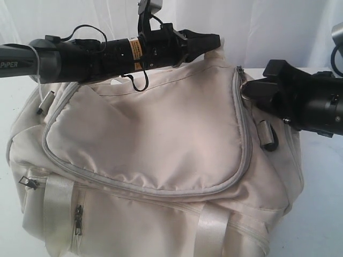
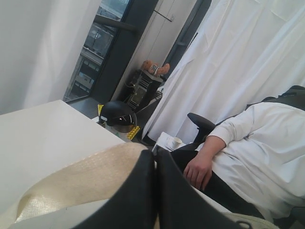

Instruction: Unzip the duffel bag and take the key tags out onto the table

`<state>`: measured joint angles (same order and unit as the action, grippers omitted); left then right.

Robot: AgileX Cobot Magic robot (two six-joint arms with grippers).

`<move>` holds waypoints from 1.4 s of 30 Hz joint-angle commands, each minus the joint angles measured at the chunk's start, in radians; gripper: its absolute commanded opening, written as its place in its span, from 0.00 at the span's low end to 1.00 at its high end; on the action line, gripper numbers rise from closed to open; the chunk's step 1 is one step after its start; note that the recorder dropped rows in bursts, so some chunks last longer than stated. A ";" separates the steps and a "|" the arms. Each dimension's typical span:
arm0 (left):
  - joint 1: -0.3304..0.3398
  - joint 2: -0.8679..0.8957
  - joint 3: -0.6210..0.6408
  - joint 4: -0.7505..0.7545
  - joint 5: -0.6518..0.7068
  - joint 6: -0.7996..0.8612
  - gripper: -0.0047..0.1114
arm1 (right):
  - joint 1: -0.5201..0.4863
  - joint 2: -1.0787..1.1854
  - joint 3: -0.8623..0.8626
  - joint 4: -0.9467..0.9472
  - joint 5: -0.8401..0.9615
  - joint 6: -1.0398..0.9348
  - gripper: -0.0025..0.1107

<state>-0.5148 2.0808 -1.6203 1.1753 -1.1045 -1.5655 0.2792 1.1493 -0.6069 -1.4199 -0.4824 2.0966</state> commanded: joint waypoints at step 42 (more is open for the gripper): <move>-0.005 -0.056 -0.025 -0.059 -0.117 -0.004 0.04 | 0.000 0.023 -0.091 -0.312 -0.075 -0.123 0.03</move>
<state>-0.5148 2.0826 -1.6203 1.1900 -1.1218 -1.5655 0.2792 1.2057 -0.6946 -1.6982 -0.5368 1.9842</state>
